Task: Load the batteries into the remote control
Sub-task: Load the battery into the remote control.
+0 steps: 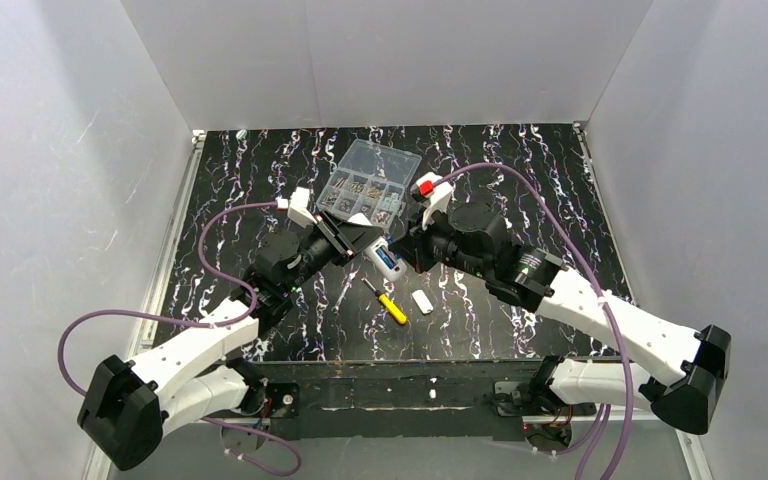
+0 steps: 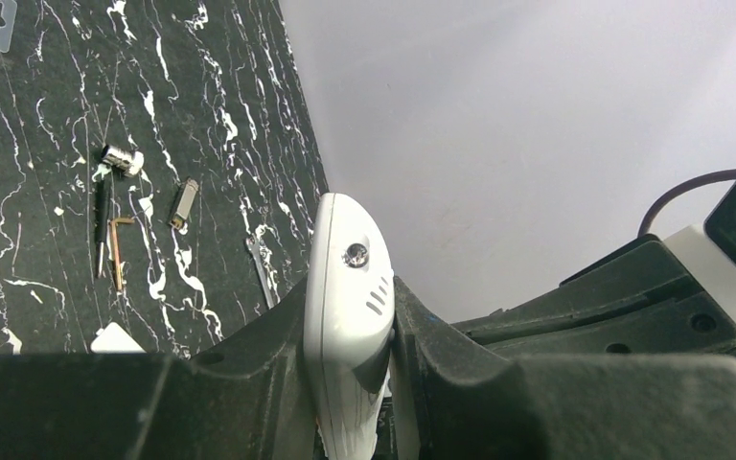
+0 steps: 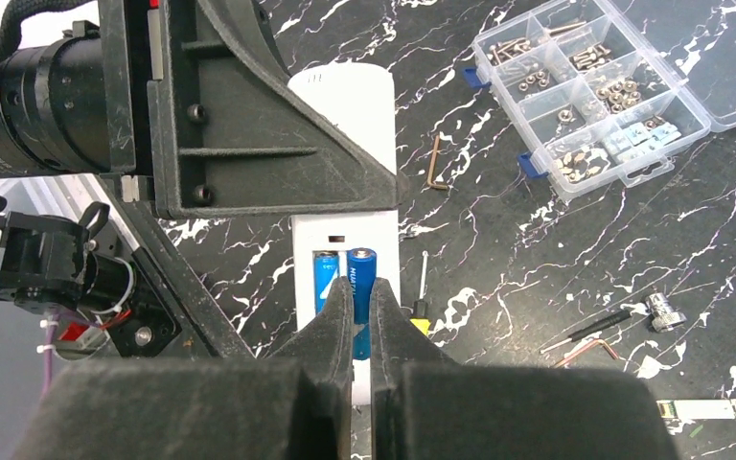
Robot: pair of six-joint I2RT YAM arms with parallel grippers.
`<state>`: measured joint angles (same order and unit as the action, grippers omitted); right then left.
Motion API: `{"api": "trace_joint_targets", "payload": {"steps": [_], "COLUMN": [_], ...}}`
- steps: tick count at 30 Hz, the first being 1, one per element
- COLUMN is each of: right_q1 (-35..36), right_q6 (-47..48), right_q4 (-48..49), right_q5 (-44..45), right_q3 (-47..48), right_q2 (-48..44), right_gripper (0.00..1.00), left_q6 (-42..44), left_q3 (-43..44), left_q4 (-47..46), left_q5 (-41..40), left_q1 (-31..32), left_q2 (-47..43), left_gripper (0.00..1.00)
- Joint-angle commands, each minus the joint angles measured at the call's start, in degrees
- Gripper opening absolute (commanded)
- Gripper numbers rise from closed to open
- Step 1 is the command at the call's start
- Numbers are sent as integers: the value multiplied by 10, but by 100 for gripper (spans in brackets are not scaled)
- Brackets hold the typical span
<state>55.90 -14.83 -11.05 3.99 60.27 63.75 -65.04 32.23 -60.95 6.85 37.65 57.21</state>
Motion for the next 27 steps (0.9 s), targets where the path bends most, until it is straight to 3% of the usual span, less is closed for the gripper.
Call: {"api": "trace_joint_targets", "payload": {"steps": [1, 27], "right_q1": [8, 16], "right_q6": [-9, 26], "right_q4": [26, 58], "right_q5": [7, 19], "right_q3": [25, -21], "right_q2": [4, 12], "right_gripper": [1, 1], "left_q6": [-4, -28], "left_q3": [11, 13], "left_q4": [-65, -91], "left_q5": [3, 3], "left_q1": [3, 3], "left_q2": [-7, 5], "left_gripper": [0, 0]}}
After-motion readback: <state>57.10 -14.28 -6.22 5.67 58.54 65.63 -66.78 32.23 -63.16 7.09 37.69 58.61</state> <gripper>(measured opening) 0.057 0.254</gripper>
